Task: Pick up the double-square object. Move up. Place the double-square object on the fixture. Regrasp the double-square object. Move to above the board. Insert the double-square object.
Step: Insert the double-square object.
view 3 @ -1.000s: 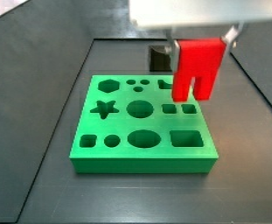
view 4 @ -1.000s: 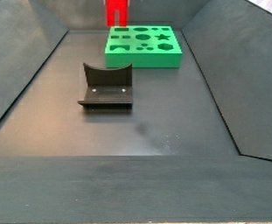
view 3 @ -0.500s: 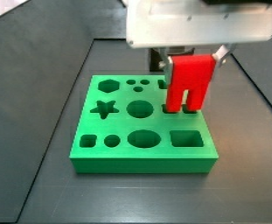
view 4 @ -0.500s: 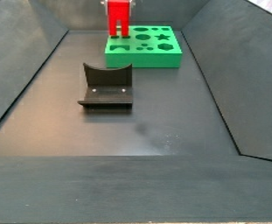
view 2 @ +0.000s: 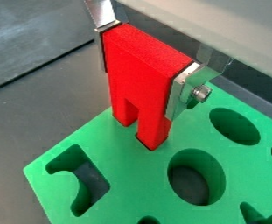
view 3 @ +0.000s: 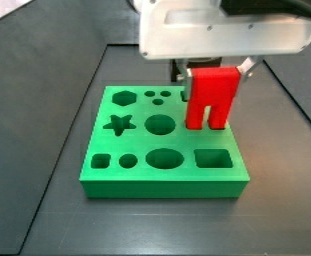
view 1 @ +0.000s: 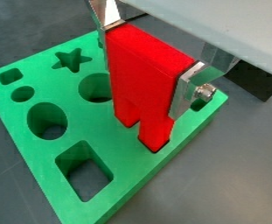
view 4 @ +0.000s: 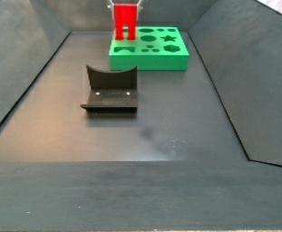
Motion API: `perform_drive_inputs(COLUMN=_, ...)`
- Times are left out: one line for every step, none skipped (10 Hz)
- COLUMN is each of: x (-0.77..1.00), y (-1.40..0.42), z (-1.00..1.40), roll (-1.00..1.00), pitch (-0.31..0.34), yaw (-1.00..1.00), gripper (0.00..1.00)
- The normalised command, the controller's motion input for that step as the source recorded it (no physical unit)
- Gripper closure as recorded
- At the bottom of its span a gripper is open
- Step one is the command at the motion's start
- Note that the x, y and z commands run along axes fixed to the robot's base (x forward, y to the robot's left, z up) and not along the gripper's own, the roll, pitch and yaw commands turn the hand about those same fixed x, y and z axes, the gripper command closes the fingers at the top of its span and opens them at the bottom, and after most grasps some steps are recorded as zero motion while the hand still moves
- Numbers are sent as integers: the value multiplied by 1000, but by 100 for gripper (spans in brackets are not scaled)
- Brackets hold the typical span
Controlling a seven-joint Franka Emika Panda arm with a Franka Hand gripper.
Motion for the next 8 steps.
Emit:
perform_drive_inputs(x=97, y=9, z=-543, roll=229, pitch=-1, yaw=-271, gripper=100)
perform_drive_inputs(x=131, y=0, z=-720, roll=196, pitch=-53, yaw=-286, gripper=100)
perform_drive_inputs(x=80, y=-40, z=-874, roll=157, pitch=-106, yaw=-234, gripper=100)
perform_drive_inputs(x=123, y=-26, z=-923, roll=134, pitch=-101, yaw=-180, gripper=100)
perform_drive_inputs(x=306, y=0, z=-1000, roll=130, pitch=-20, yaw=-111, gripper=100)
perform_drive_inputs(x=0, y=140, z=0, roll=-69, pitch=-30, yaw=-66, gripper=100)
perform_drive_inputs(x=0, y=0, z=0, roll=-4, pitch=-3, yaw=0, gripper=100)
perform_drive_inputs(x=0, y=0, z=0, roll=0, pitch=0, yaw=0, gripper=100)
